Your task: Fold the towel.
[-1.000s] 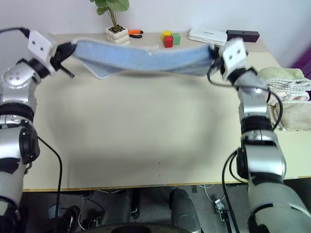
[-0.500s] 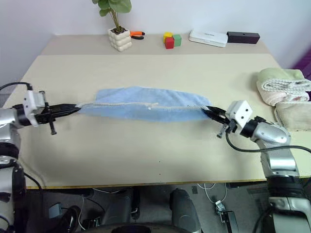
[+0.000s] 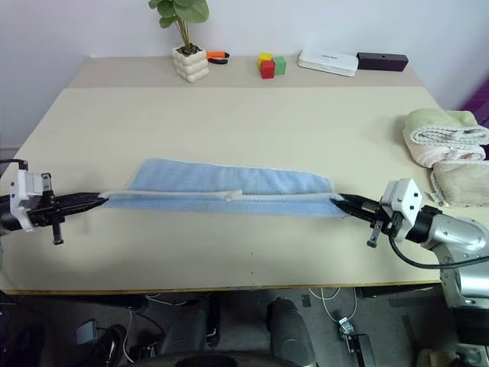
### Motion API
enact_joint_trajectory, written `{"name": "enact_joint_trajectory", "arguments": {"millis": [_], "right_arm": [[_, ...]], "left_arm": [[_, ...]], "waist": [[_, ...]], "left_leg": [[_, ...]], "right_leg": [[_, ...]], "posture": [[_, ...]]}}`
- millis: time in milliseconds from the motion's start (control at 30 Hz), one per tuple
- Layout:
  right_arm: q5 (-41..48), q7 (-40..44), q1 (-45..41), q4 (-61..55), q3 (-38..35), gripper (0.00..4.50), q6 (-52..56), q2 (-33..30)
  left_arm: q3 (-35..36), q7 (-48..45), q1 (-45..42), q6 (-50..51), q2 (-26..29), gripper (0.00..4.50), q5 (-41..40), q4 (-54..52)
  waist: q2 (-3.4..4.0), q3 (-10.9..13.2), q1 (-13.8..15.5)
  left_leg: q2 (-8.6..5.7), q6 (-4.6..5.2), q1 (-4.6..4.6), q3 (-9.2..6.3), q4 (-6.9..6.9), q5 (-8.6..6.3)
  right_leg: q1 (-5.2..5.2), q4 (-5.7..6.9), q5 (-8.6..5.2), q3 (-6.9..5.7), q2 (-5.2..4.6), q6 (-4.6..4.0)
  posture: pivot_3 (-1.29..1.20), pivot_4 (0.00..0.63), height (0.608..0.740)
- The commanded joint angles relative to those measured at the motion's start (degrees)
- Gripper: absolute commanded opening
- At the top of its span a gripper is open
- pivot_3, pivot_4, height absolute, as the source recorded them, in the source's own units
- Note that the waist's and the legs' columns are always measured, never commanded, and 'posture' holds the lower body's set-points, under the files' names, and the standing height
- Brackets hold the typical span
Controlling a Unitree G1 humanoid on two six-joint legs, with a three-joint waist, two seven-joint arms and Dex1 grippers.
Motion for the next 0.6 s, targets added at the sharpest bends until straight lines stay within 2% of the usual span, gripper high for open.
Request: {"name": "enact_joint_trajectory", "arguments": {"millis": [33,333,600], "right_arm": [[-4.51,-5.02,-6.03,4.54,0.39,0.09,-3.16,2.09],[-12.73,-11.74,-13.37,14.05,3.03,0.09,-9.22,5.79],[-16.64,-14.72,-14.53,17.98,5.51,0.09,-9.49,6.61]], "left_arm": [[0.57,5.34,-4.97,-0.83,-2.71,0.00,1.31,1.10],[-2.40,12.42,-17.80,-7.62,-6.35,0.00,9.42,15.29],[-4.84,20.55,-24.14,-12.42,-10.01,0.00,16.20,25.75]], "waist": [[0.00,0.00,0.15],[0.00,0.00,0.05],[0.00,0.00,-0.21]], "left_leg": [[0.00,0.00,0.06,-0.01,0.00,0.00],[-0.02,0.06,0.08,-0.03,0.06,-0.03],[-0.03,0.11,0.08,-0.03,0.10,-0.06]], "right_leg": [[0.08,0.00,0.00,-0.01,0.01,0.00],[0.13,-0.04,-0.01,-0.03,0.03,0.02],[0.17,-0.05,-0.01,-0.03,0.02,0.03]], "posture": [[0.00,0.150,0.735],[0.00,0.150,0.735],[0.00,0.150,0.735]]}}
